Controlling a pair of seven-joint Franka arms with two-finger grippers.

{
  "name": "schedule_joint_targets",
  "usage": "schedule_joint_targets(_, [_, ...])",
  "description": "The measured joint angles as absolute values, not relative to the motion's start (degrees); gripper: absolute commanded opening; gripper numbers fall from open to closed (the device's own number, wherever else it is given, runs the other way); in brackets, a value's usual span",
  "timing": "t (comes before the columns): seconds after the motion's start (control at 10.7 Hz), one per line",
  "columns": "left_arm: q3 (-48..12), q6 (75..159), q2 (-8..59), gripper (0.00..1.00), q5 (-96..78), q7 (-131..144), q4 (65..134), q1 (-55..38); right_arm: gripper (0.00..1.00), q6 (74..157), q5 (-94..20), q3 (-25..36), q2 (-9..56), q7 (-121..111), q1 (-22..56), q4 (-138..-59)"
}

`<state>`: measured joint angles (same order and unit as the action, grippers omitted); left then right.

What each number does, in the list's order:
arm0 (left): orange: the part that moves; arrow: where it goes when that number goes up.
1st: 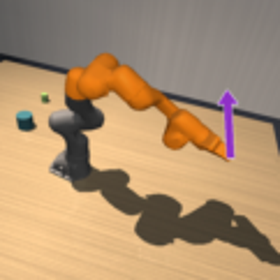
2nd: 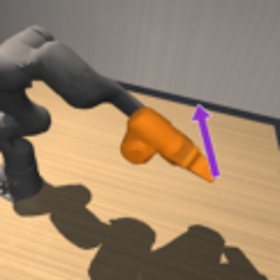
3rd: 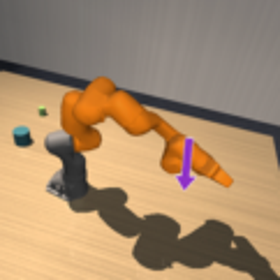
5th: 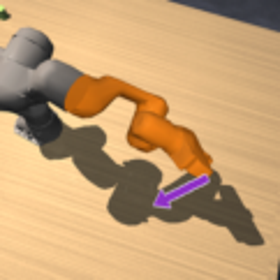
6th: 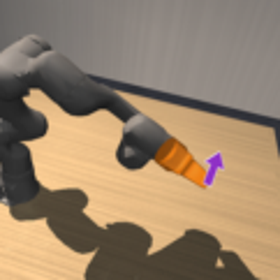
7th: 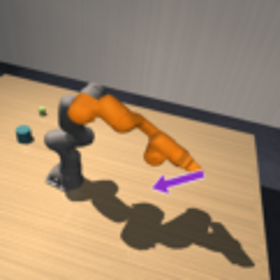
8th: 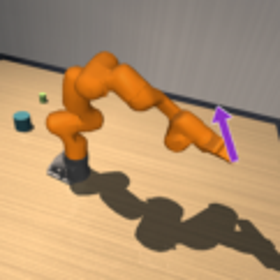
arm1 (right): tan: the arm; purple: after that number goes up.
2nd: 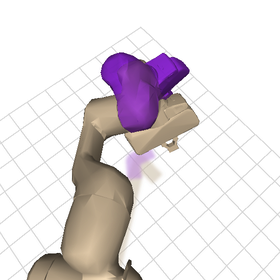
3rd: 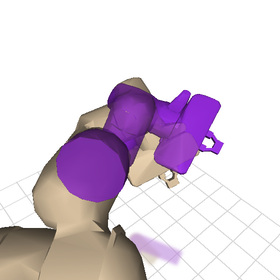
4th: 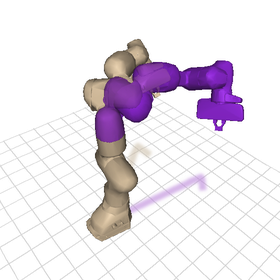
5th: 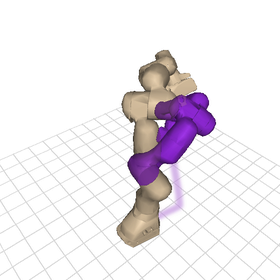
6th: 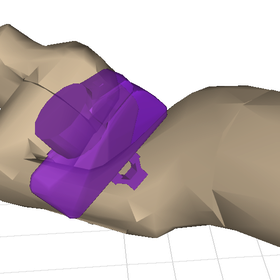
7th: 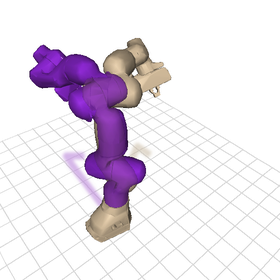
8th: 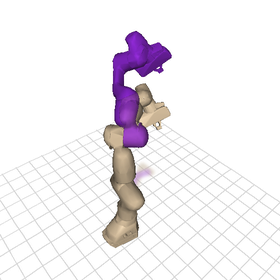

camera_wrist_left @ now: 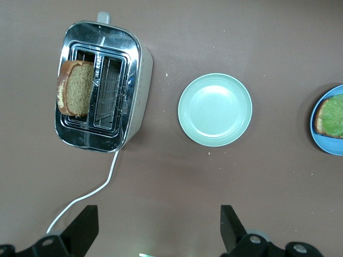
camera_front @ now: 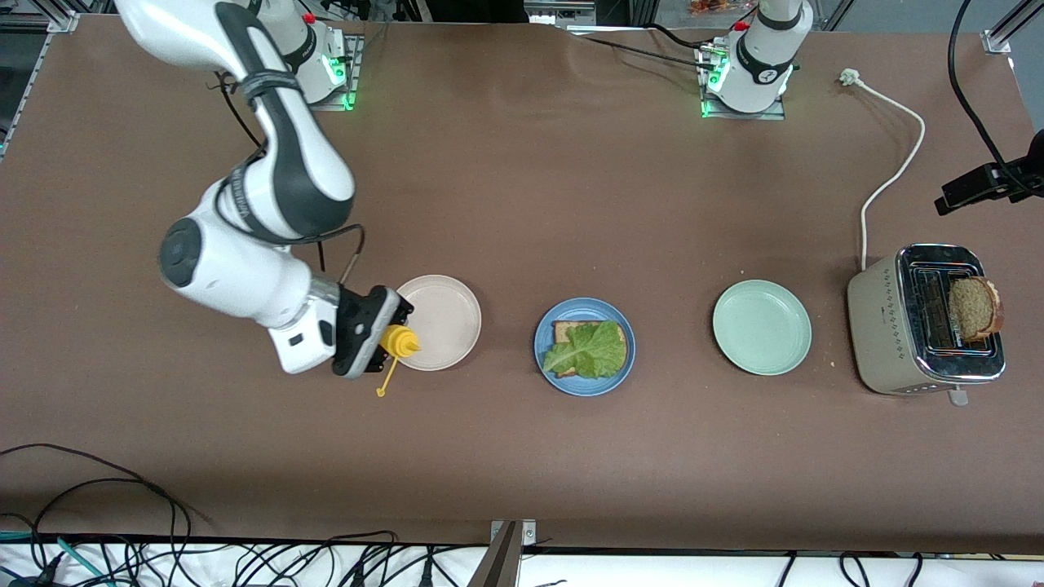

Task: Make sandwich in blue plate with both arms
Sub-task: 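Carry the mustard bottle with the right gripper over the blue plate, then tilt the mustard bottle over the lettuce and bread with the right gripper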

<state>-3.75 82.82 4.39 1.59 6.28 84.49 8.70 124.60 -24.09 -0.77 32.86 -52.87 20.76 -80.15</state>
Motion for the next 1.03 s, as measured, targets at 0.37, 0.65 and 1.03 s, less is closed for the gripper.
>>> schedule_joint_targets(0.37, [-3.78,82.82,4.39,1.0,1.59,6.28,84.49,8.71,0.01,128.79,1.62,-5.62,33.42,-32.43,25.52,-80.37])
schedule_joint_targets(0.65, [-3.78,82.82,4.39,1.0,1.59,6.28,84.49,8.72,0.02,128.85,18.02,-6.08,34.72,-20.54,30.55,-81.31])
schedule_joint_targets(1.03, [-3.77,82.81,4.4,1.0,1.59,6.28,84.49,8.73,0.03,128.92,37.83,-6.25,38.69,-8.05,37.86,-82.07])
